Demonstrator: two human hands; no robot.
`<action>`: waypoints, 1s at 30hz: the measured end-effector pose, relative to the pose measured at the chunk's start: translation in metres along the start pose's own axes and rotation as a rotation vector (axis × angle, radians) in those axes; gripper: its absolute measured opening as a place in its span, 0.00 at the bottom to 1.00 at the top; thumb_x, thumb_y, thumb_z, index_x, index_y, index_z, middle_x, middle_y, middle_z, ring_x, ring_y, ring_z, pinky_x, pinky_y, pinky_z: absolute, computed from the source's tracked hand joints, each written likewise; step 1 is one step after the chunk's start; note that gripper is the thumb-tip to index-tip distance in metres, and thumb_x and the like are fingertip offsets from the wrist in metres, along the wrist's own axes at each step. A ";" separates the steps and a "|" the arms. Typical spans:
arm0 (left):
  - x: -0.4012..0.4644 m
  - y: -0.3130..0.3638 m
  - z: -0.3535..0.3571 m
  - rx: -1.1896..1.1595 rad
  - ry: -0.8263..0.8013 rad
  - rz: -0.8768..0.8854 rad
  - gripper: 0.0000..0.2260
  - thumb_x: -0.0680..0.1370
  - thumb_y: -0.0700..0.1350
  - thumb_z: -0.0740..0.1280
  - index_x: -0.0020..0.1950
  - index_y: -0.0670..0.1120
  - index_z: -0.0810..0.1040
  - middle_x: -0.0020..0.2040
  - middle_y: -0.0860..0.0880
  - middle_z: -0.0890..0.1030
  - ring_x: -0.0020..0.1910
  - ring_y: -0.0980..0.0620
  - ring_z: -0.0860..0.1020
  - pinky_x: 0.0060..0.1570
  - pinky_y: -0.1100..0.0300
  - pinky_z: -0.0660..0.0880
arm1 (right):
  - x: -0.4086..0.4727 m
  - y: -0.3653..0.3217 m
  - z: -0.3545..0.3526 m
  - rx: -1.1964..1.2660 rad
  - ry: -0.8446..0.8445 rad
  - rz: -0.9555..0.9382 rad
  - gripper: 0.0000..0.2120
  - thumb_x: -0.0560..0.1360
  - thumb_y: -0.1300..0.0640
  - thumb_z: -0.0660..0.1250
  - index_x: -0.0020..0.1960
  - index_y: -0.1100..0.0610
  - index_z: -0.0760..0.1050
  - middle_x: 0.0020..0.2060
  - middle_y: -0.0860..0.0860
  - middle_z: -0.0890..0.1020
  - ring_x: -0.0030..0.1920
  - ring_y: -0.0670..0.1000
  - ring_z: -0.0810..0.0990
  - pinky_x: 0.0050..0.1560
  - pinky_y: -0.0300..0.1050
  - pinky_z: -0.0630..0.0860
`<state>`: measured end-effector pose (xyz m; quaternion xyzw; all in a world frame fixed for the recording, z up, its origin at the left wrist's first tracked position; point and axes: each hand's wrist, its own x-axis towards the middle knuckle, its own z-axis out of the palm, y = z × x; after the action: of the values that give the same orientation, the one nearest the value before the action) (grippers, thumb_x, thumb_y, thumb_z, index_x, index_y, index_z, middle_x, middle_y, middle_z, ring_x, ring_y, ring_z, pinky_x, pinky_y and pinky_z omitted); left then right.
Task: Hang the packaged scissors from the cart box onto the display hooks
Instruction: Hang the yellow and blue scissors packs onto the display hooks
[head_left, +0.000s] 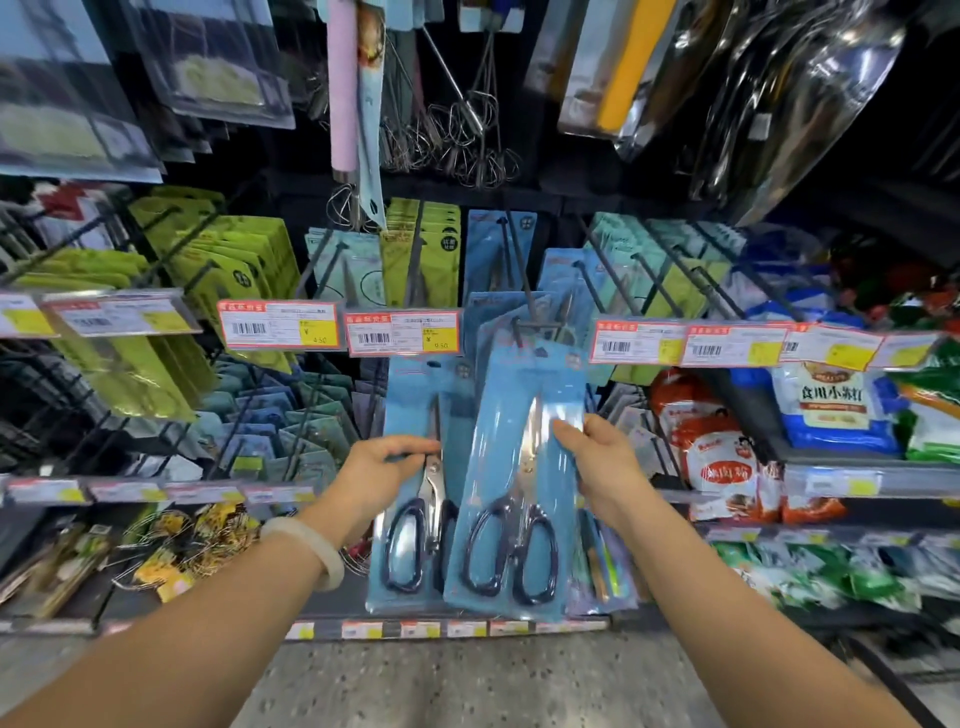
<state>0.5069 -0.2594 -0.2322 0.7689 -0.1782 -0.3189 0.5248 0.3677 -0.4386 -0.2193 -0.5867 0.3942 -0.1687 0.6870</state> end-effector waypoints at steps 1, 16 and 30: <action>0.000 0.001 0.003 -0.042 -0.023 -0.035 0.11 0.79 0.35 0.63 0.56 0.44 0.80 0.63 0.44 0.78 0.54 0.53 0.74 0.48 0.66 0.71 | -0.002 0.002 0.003 -0.041 -0.026 -0.008 0.04 0.78 0.59 0.63 0.45 0.55 0.76 0.42 0.55 0.81 0.41 0.54 0.79 0.45 0.48 0.77; -0.016 0.001 0.020 -0.452 -0.058 -0.209 0.08 0.75 0.36 0.68 0.53 0.39 0.79 0.43 0.46 0.84 0.36 0.52 0.83 0.39 0.58 0.81 | -0.021 0.002 0.030 -0.191 -0.181 -0.049 0.11 0.77 0.53 0.65 0.56 0.56 0.71 0.47 0.51 0.79 0.42 0.46 0.79 0.38 0.34 0.77; -0.018 0.002 0.015 -0.512 0.054 -0.191 0.04 0.72 0.34 0.70 0.45 0.41 0.80 0.36 0.48 0.85 0.36 0.50 0.83 0.41 0.56 0.82 | -0.035 0.038 0.014 -0.036 -0.313 0.151 0.05 0.75 0.67 0.65 0.49 0.61 0.76 0.42 0.55 0.82 0.41 0.51 0.81 0.45 0.42 0.79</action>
<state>0.4835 -0.2599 -0.2288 0.6327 -0.0044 -0.3811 0.6741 0.3471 -0.3958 -0.2428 -0.5867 0.3281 -0.0164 0.7401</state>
